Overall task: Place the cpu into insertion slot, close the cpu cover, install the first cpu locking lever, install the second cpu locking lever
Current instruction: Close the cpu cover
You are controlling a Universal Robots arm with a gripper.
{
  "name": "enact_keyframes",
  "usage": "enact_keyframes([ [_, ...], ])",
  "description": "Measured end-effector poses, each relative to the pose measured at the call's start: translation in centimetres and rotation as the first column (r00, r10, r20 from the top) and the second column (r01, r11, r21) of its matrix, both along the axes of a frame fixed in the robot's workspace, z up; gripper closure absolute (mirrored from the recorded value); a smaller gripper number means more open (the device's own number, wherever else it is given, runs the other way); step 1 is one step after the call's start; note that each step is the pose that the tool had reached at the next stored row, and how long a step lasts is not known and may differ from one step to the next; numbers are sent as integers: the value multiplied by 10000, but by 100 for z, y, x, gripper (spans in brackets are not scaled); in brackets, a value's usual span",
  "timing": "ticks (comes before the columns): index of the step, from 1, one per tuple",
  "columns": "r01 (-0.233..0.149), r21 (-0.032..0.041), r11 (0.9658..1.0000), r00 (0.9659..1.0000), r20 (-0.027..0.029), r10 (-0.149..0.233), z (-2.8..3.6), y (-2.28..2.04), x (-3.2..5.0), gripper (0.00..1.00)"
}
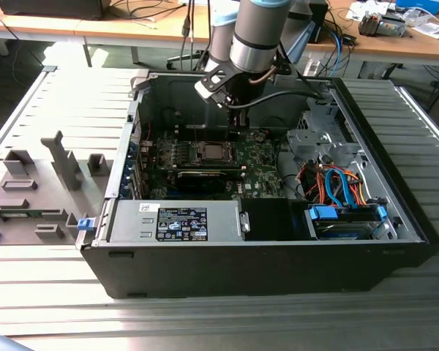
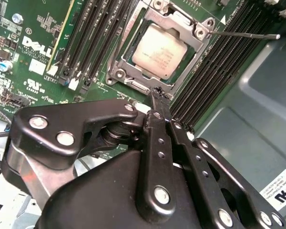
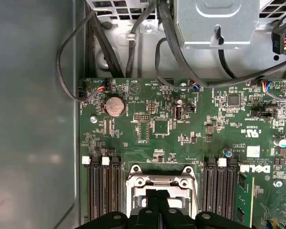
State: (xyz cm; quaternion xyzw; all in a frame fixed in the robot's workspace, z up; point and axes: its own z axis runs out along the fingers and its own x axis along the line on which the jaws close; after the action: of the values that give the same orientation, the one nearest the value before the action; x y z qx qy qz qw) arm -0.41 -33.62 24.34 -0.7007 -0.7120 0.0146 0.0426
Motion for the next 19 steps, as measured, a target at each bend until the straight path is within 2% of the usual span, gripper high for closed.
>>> enact_keyframes([
  [2, -1, -1, 10000, 10000, 0, 1, 0, 0, -41, 89],
  [10, -1, 0, 10000, 10000, 0, 1, 0, 0, -116, 89],
  [19, -1, 1, 10000, 10000, 0, 1, 0, 0, -153, 89],
])
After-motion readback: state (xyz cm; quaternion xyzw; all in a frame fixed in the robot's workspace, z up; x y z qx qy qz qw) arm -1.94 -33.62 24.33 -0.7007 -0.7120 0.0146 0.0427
